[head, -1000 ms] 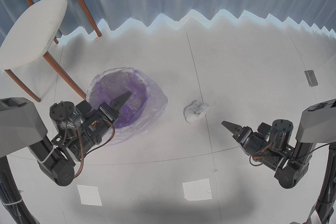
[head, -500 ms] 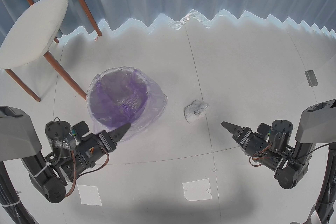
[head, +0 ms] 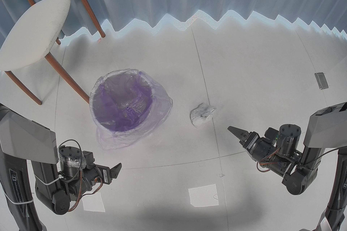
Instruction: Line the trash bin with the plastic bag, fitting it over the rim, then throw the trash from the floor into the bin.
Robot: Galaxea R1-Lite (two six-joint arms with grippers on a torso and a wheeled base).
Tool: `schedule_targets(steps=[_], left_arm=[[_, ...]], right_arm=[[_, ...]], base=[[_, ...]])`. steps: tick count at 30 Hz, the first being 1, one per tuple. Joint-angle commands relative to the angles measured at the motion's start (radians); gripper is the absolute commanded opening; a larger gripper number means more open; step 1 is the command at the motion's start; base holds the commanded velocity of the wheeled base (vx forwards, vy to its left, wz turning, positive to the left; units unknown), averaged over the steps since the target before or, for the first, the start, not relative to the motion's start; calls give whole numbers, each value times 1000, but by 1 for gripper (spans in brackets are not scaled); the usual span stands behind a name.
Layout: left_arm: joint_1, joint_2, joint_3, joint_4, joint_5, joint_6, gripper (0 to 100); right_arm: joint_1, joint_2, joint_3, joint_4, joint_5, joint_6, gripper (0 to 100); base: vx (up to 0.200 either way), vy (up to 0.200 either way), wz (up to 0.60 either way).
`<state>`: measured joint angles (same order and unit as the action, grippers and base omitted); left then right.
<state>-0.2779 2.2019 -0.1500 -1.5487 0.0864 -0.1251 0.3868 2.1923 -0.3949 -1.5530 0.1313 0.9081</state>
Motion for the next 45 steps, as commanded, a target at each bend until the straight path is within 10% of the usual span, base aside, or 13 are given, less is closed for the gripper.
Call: schedule_targets(steps=[1, 20, 21, 45], left_arm=[[71, 52, -79, 1, -13, 87, 100], [138, 262, -447, 1, -139, 260, 100], [138, 263, -445, 1, -139, 260, 0], [160, 380, -548, 1, -131, 252, 0]], right_arm=[[4, -2, 1, -16, 1, 0, 100], [3, -3, 1, -16, 1, 0, 100], [3, -2, 1, -16, 1, 0, 100], [4, 3, 4, -16, 1, 0, 100]], base=[[0, 0, 0], [0, 0, 0], [0, 0, 0], [0, 0, 0]])
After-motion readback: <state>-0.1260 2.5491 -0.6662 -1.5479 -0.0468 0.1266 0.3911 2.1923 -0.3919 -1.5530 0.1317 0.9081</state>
